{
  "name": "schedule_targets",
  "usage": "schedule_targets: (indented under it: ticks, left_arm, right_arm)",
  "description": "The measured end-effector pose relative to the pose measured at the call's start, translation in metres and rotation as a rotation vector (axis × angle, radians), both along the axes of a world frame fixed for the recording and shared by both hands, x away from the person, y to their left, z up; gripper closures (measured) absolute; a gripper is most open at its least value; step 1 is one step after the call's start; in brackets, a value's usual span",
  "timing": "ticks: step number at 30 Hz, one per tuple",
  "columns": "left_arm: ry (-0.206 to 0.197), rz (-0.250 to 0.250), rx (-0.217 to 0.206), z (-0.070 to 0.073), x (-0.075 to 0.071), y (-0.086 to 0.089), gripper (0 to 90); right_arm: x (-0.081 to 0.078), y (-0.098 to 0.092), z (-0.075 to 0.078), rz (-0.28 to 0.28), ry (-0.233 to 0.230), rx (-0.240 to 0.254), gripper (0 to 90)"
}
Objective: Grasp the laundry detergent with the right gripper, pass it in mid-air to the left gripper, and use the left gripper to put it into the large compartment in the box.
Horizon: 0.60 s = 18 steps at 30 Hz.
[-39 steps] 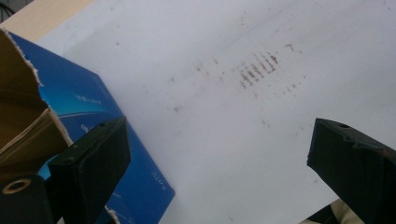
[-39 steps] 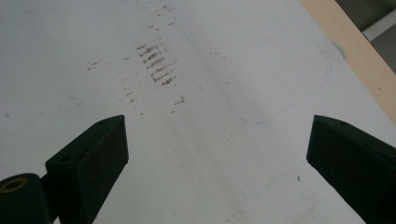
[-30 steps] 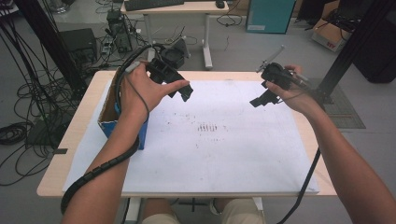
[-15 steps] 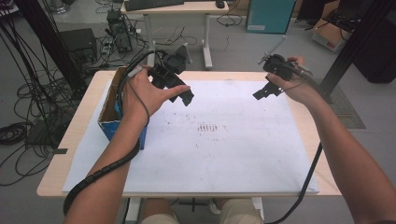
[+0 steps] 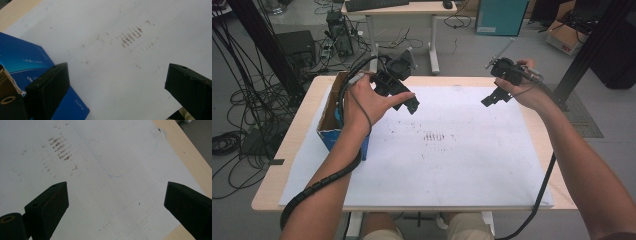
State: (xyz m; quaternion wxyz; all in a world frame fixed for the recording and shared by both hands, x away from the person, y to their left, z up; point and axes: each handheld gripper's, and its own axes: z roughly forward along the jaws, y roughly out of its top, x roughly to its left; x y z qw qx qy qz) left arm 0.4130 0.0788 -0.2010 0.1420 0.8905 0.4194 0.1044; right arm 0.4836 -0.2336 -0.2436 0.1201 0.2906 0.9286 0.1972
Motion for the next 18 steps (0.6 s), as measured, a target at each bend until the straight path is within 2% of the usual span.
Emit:
schedule_targets:
  ticks: [18]
  left_arm:
    - [-0.014,0.006,-0.023,-0.0034,-0.0030,-0.0006,6.1]
  right_arm:
    - [-0.0007,0.0002,-0.0016,0.017,0.002,-0.018,5.9]
